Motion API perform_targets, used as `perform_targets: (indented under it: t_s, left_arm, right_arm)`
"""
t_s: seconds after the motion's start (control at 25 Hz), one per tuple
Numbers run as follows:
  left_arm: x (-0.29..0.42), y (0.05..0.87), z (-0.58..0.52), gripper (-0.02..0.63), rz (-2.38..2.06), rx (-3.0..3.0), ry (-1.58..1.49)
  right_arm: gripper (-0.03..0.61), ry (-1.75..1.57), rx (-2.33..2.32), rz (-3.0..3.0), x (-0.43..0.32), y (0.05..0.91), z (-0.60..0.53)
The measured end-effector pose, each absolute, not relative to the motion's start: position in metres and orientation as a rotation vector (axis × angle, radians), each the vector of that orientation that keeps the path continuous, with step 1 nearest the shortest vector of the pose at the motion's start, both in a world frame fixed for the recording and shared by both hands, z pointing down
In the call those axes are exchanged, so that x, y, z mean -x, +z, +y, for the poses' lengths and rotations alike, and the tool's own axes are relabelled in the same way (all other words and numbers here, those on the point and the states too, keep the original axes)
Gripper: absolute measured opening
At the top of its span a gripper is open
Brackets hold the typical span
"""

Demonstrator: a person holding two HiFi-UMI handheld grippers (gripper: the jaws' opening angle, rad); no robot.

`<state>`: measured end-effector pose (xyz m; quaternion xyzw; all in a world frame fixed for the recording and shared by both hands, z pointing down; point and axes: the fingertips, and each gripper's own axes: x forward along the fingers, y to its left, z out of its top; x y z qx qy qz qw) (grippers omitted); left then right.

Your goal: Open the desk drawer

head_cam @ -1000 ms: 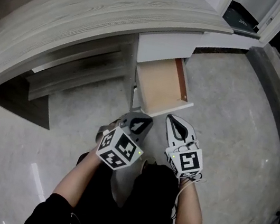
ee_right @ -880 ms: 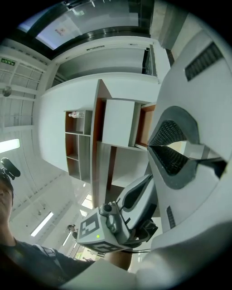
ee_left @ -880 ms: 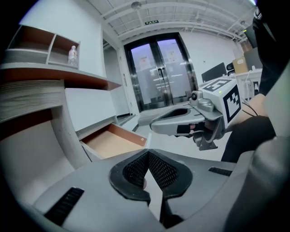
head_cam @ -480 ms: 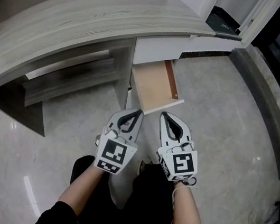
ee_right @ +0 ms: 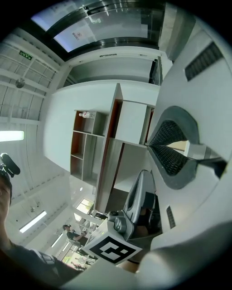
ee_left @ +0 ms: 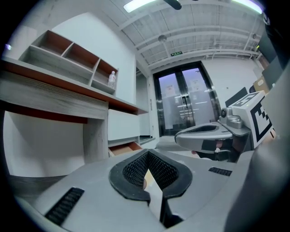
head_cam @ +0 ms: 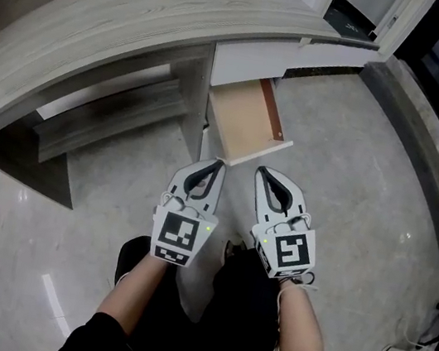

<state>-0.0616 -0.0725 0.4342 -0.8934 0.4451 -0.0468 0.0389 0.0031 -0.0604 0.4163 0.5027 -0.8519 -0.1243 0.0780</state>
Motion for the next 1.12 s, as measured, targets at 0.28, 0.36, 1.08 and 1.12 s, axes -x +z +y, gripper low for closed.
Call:
perform_targets:
  t_s: [0.28,0.36,1.08,1.12]
  left_arm:
    - [0.061,0.437,-0.073,0.005,1.368,2.755,-0.141]
    - [0.061,0.436,-0.073,0.005,1.368,2.753,-0.134]
    - [0.06,0.437,-0.063,0.005,1.381,2.743,-0.108]
    - [0.059,0.437,-0.062,0.005,1.378,2.746,-0.107]
  right_arm:
    - [0.006,-0.411,-1.522,-2.522,-0.005,0.414,-0.057]
    - [0.006,-0.415,-1.525,-2.52,-0.006,0.413,-0.057]
    - [0.006,-0.455,-1.499,-2.508,-0.007,0.416,-0.051]
    - [0.006,-0.452,-1.503,-2.51,-0.009,0.415,-0.05]
